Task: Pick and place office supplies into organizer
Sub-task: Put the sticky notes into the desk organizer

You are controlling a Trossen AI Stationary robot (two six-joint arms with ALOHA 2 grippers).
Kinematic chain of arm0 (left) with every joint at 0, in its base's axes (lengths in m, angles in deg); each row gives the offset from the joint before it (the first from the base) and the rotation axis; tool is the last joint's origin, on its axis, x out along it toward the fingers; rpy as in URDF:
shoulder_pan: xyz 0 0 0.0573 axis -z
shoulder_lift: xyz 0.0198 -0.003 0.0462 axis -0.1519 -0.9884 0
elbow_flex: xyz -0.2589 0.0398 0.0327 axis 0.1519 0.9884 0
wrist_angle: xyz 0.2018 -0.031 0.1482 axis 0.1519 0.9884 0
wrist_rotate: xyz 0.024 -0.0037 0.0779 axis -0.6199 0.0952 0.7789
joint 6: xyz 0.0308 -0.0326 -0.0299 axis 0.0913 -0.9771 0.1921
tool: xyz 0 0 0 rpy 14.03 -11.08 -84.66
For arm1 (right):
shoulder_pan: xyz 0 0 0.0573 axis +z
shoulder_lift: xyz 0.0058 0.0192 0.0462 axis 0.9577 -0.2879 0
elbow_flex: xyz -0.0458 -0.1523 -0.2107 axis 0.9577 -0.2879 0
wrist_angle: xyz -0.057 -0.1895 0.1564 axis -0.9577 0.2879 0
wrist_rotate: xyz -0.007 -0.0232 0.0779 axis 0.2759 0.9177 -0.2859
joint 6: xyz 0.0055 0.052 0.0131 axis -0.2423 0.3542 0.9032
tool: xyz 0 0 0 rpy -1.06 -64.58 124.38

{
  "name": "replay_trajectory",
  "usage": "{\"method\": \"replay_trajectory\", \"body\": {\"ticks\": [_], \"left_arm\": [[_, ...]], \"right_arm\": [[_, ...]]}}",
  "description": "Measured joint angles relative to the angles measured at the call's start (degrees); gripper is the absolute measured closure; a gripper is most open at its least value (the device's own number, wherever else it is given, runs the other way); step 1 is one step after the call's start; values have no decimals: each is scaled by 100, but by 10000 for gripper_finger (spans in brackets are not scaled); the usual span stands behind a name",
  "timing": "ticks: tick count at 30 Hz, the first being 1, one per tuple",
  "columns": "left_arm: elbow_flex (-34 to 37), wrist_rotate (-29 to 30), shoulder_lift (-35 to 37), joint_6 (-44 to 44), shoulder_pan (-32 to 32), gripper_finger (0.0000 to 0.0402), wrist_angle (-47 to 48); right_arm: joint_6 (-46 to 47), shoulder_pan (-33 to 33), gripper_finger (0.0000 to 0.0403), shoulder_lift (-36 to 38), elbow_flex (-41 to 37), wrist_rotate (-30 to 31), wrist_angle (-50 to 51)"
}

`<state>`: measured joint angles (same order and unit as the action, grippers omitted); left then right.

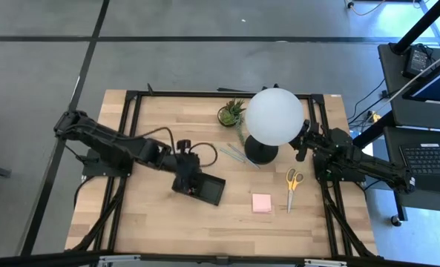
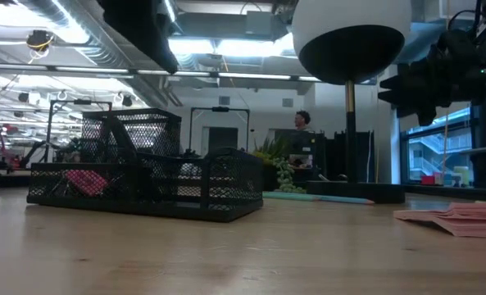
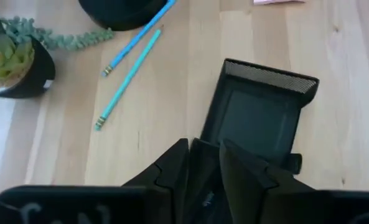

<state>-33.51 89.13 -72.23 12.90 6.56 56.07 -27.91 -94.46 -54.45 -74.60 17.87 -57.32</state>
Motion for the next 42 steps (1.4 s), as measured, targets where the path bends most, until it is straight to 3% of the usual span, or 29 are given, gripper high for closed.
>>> {"method": "replay_trajectory", "body": {"ticks": [8, 14, 19, 24, 31, 42], "left_arm": [[1256, -757, 812, 879, -752, 319, -1816], [2519, -1015, 1423, 1420, -1202, 319, -3750], [3245, -1316, 1633, 1943, -1653, 319, -5200], [3722, -1990, 1619, 1960, -2209, 319, -6125], [3906, -2186, 1610, 1828, -2532, 318, -6347], [3908, -2159, 1610, 1829, -2556, 318, -6346]], "right_arm": [[-19, 0, 258, 0, 1, -41, 137], [-491, -2, 258, 0, 1, -532, -128], [-1074, 3, 258, 0, 55, -850, -247], [-1502, 9, 258, -220, 468, -745, 87], [-1629, 9, 258, -1137, 1461, 6, 1859], [-185, 303, 258, -2927, 2311, 869, 2850]]}}
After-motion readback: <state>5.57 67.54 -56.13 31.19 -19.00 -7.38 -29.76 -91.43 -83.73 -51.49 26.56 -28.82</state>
